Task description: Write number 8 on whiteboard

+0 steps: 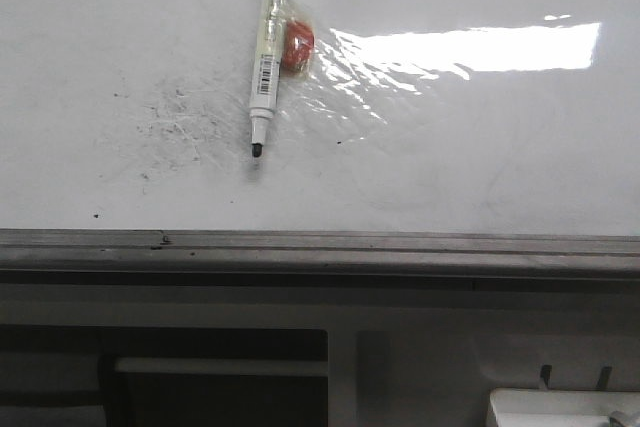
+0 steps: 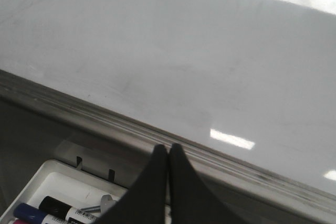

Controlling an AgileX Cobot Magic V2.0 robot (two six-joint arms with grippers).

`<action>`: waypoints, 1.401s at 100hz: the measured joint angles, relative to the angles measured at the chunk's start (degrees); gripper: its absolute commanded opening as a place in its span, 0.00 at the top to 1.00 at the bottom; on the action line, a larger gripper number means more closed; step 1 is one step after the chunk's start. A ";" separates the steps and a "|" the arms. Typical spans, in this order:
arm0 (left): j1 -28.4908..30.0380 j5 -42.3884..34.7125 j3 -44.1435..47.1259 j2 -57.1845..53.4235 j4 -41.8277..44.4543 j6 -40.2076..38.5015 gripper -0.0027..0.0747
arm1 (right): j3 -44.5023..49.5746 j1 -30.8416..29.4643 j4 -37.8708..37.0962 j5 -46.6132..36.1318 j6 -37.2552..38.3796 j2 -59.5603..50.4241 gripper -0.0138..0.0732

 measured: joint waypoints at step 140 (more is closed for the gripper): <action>0.00 -0.23 0.00 0.00 1.50 0.00 0.99 | 0.00 0.00 -7.86 -3.92 0.00 0.00 0.91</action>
